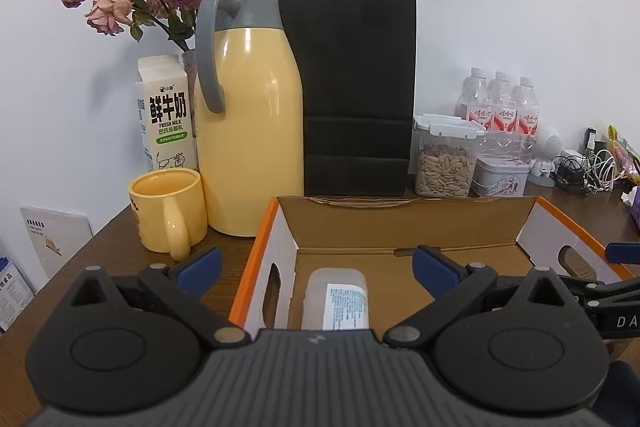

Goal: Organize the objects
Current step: 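Lower the container and yellow block into the box and release both, then grasp the red rose with the left gripper while the right grasps the plush toy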

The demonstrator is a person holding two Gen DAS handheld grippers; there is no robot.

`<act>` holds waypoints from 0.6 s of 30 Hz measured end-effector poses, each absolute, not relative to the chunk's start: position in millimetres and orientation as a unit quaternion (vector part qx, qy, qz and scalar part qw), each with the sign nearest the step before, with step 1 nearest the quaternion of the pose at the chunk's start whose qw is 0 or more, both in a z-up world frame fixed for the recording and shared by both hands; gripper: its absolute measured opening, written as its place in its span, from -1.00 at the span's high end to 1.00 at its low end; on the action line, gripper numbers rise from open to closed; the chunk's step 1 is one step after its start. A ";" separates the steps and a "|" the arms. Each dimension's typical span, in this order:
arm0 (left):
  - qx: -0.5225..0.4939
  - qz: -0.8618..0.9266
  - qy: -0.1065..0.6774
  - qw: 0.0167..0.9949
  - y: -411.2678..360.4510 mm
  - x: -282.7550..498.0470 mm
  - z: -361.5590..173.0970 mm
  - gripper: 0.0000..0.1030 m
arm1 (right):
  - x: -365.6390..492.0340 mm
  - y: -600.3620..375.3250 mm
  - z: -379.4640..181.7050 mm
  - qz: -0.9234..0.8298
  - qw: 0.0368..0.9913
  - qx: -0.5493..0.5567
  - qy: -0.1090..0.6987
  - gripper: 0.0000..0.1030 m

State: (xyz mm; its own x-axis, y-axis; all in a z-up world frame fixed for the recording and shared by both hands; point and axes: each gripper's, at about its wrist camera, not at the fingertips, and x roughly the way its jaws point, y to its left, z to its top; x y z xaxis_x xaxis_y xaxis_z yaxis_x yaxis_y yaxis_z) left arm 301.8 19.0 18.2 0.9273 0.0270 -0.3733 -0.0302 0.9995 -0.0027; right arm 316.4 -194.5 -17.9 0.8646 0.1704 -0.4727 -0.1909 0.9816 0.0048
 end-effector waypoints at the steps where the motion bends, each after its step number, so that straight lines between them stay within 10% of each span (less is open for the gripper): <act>1: -0.005 0.016 0.189 0.982 19.1 301.0 18.9 -1.00 | 315.5 -194.4 -17.4 0.095 0.966 -0.021 0.242 -1.00; 18: -0.011 0.024 0.134 0.991 20.1 248.3 55.1 -1.00 | 267.0 -199.0 17.8 0.110 0.978 -0.022 0.174 -1.00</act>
State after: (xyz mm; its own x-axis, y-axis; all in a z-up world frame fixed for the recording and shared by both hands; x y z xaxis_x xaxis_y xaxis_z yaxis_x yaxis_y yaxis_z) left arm 248.3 20.1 55.1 0.9630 0.0441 -0.2658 -0.0500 0.9986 -0.0155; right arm 267.0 -199.0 17.8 0.9151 0.2075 -0.3457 -0.2231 0.9748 -0.0057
